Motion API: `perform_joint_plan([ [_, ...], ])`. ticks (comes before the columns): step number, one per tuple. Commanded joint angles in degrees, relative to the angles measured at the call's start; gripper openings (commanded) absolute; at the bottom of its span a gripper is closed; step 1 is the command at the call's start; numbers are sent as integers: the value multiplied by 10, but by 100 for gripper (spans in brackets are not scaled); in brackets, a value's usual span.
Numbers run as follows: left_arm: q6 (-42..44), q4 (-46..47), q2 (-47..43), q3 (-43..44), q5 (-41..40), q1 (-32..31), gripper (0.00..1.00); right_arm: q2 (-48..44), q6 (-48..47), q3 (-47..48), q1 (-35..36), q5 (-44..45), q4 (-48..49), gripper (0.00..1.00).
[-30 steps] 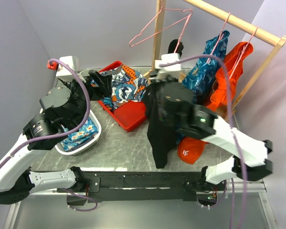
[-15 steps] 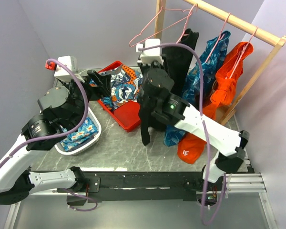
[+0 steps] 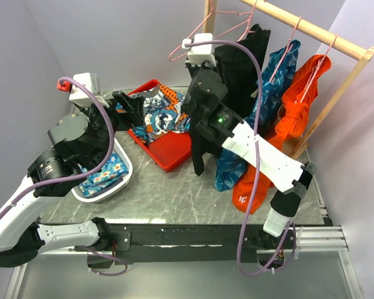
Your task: Place the shorts on the hanger
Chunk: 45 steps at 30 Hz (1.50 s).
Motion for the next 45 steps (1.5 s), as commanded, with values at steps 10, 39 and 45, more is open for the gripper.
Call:
perform_joint_plan([
  [10, 15, 24, -3, 7, -3, -2, 82, 56, 13, 103, -78, -76, 11, 0],
  [39, 1, 15, -14, -7, 5, -2, 85, 49, 89, 53, -137, -61, -57, 16],
  [45, -2, 16, -11, -9, -1, -2, 95, 37, 117, 80, -124, -53, -124, 75],
])
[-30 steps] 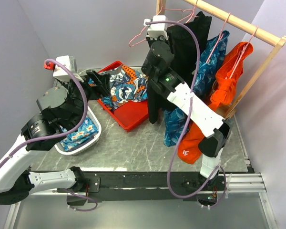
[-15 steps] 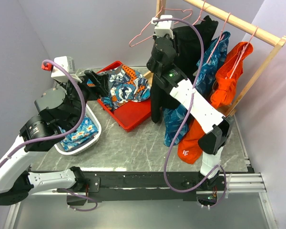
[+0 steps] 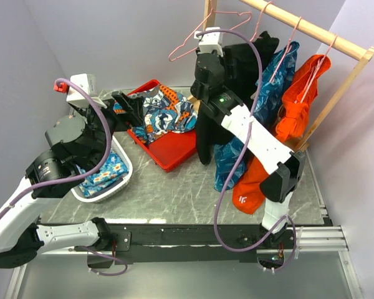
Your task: Place the shorts on the hanger
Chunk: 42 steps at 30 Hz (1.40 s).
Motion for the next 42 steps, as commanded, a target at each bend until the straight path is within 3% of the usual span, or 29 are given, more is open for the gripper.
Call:
perform_joint_plan([
  [1, -3, 13, -2, -6, -1, -2, 96, -50, 17, 40, 13, 18, -35, 81],
  [2, -3, 15, -1, -7, -1, -2, 98, -53, 14, 38, 18, 23, -34, 88],
  [5, -7, 16, 0, -11, -1, -2, 99, -65, 26, 45, 29, 32, -55, 95],
  [13, -39, 7, -3, -22, -35, -2, 96, -116, 144, 77, 64, -27, -213, 100],
  [17, -78, -7, 0, -34, -37, -2, 96, -150, 211, 89, 89, -111, -306, 100],
  [23, -151, -51, 9, -68, -19, -2, 96, -181, 312, 92, 122, -325, -377, 100],
  [26, -188, -63, 4, -110, 3, 0, 96, -229, 359, -5, 124, -425, -335, 100],
  [27, -196, -63, 0, -123, 12, 2, 96, -267, 370, -87, 127, -439, -312, 100],
  [32, -269, -65, -7, -225, 55, 4, 96, -359, 414, -279, 148, -489, -190, 100],
  [39, -330, 12, -41, -389, 71, 4, 96, -484, 474, -598, 165, -519, -46, 100],
  [42, -342, 47, -45, -437, 75, 4, 97, -523, 502, -689, 172, -546, 27, 100],
])
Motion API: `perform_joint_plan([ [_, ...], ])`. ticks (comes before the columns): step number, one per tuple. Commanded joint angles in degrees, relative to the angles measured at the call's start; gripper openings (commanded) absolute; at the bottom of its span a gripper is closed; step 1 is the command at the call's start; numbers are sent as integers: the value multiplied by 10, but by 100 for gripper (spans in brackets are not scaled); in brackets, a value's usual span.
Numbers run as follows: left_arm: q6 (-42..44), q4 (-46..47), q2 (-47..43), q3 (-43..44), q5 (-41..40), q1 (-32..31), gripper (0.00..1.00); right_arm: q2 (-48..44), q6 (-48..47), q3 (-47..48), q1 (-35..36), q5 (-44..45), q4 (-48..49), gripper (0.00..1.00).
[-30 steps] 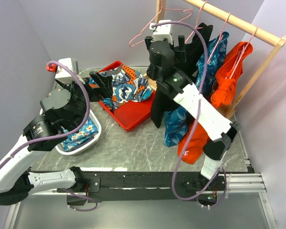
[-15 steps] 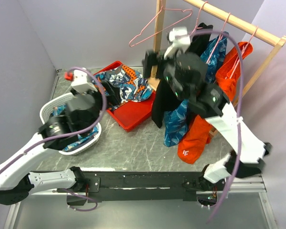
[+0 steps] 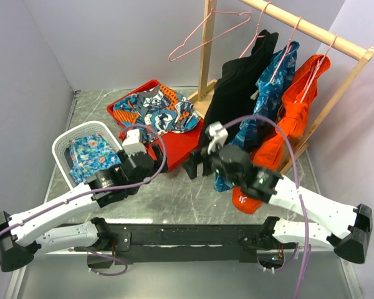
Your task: Place the shorts on the hanger
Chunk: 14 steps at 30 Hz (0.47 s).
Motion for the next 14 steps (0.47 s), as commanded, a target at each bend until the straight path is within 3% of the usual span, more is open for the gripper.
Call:
perform_joint_plan([
  [1, -48, 76, -17, -52, 6, 2, 96, -65, 60, -100, 14, -42, 159, 100],
  [14, -86, 80, 4, -56, -7, 2, 96, -66, 53, -119, 27, -12, 149, 100],
])
